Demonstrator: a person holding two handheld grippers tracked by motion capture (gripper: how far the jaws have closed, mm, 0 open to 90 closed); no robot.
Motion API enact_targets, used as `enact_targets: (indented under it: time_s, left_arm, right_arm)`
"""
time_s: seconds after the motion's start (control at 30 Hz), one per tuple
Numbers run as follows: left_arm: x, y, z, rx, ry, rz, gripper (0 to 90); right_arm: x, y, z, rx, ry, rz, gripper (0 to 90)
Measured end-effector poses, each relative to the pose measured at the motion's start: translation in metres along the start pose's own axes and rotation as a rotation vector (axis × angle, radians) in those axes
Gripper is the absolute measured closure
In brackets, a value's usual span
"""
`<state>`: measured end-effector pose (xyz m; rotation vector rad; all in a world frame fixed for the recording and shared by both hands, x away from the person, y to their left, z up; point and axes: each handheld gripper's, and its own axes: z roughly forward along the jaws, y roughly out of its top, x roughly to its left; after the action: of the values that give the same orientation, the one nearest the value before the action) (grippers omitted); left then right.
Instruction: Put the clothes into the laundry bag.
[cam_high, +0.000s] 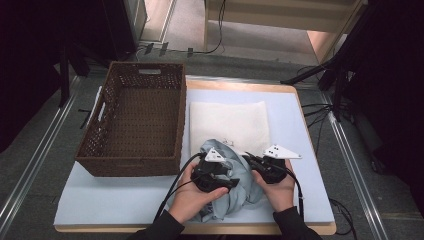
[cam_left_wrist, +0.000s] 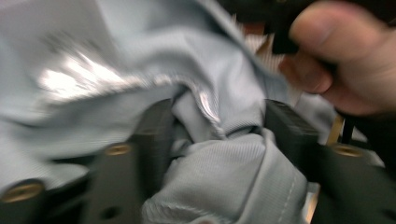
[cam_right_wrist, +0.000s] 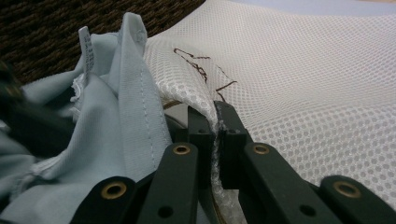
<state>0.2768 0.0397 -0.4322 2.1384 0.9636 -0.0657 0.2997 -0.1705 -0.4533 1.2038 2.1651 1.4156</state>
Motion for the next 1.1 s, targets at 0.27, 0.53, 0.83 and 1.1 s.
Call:
enact_targets:
  time_s: [0.27, 0.53, 0.83, 1.1]
  left_arm:
    - [-0.005, 0.005, 0.015, 0.031, 0.112, 0.041, 77.6]
    - [0.002, 0.006, 0.012, -0.064, 0.261, -0.001, 73.7]
    - [0.000, -0.005, -0.031, -0.127, 0.166, 0.063, 48.2]
    - [0.014, -0.015, -0.049, -0.149, 0.207, 0.027, 42.0]
  right_arm:
    - [0.002, 0.002, -0.003, -0.018, 0.017, 0.007, 87.3]
    - [0.008, 0.006, -0.008, -0.029, 0.035, -0.016, 87.5]
    - [0.001, 0.002, -0.005, -0.015, 0.025, -0.001, 87.5]
    - [0.001, 0.002, -0.004, -0.008, 0.022, -0.002, 87.5]
